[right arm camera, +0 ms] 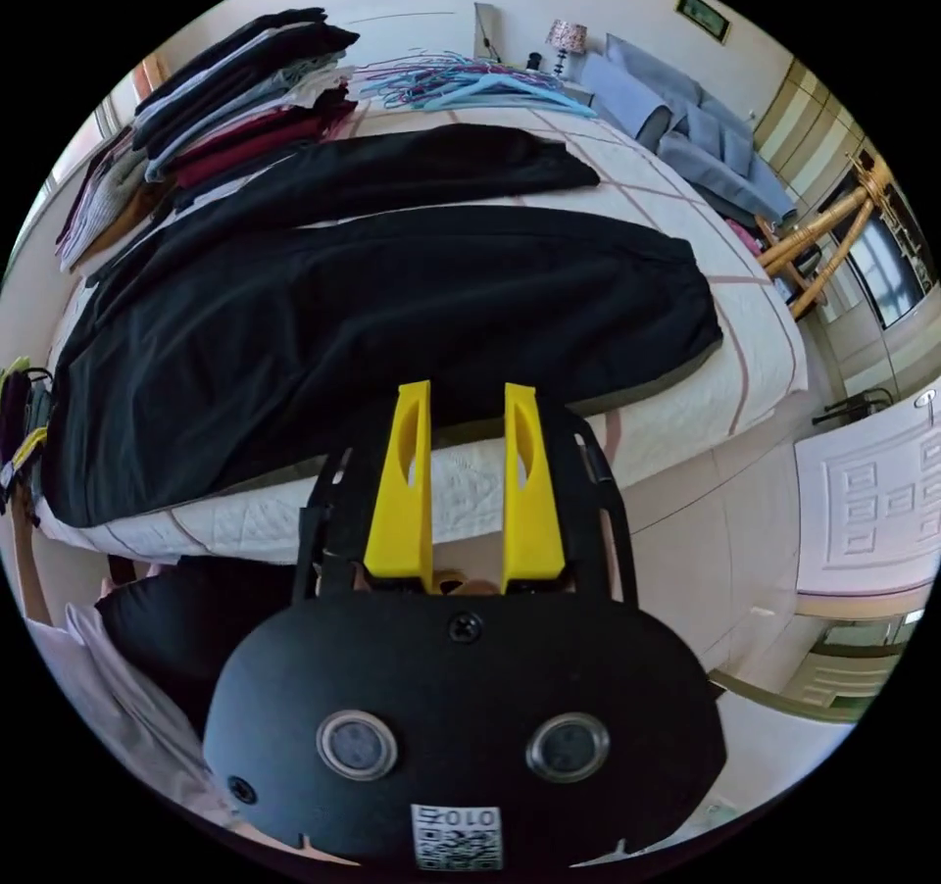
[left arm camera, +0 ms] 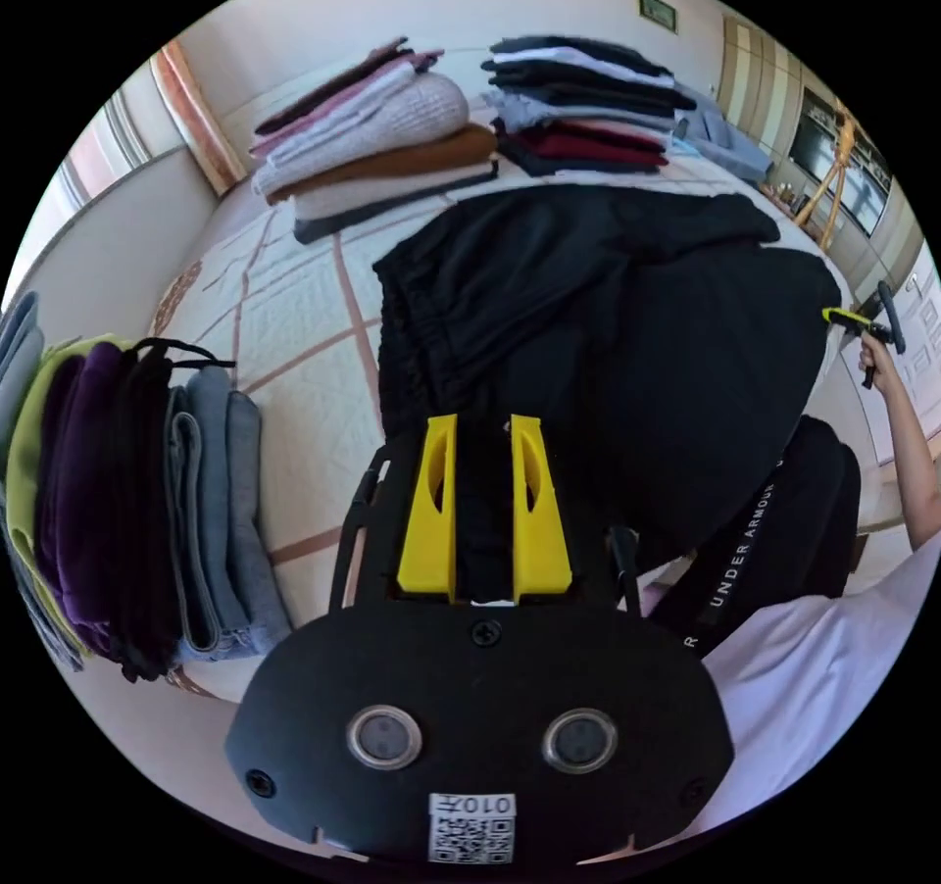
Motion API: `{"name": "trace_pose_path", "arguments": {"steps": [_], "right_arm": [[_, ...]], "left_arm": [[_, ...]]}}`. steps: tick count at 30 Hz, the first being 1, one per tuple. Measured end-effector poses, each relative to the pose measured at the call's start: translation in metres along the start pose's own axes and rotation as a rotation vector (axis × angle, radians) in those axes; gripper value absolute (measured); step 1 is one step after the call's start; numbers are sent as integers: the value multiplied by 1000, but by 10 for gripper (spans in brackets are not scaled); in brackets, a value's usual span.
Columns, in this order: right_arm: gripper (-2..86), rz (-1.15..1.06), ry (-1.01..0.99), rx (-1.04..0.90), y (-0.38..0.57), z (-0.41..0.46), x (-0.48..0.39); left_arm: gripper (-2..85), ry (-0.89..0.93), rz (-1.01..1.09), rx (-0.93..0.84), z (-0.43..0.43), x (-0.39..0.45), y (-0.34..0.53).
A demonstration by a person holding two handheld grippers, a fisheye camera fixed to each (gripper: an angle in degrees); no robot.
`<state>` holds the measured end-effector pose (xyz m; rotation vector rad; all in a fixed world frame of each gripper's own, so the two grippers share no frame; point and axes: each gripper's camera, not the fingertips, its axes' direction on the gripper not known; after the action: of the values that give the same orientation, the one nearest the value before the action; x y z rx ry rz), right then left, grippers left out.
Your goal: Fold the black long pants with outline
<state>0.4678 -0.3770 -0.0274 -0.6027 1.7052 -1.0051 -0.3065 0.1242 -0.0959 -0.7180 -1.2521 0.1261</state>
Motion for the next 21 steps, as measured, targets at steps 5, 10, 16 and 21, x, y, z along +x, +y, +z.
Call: {"name": "trace_pose_path", "arguments": {"steps": [5, 10, 16, 21], "right_arm": [[95, 96, -105, 57, 7, -50, 19], [89, 40, -86, 274, 47, -121, -7], [91, -44, -80, 286, 98, -129, -62], [88, -33, -87, 242, 135, -125, -81]], "left_arm": [[90, -3, -56, 69, -18, -15, -2], [103, -81, 87, 287, -59, -15, -61], [114, 4, 265, 215, 13, -23, -201], [98, 67, 329, 8, 79, -18, -251]]}}
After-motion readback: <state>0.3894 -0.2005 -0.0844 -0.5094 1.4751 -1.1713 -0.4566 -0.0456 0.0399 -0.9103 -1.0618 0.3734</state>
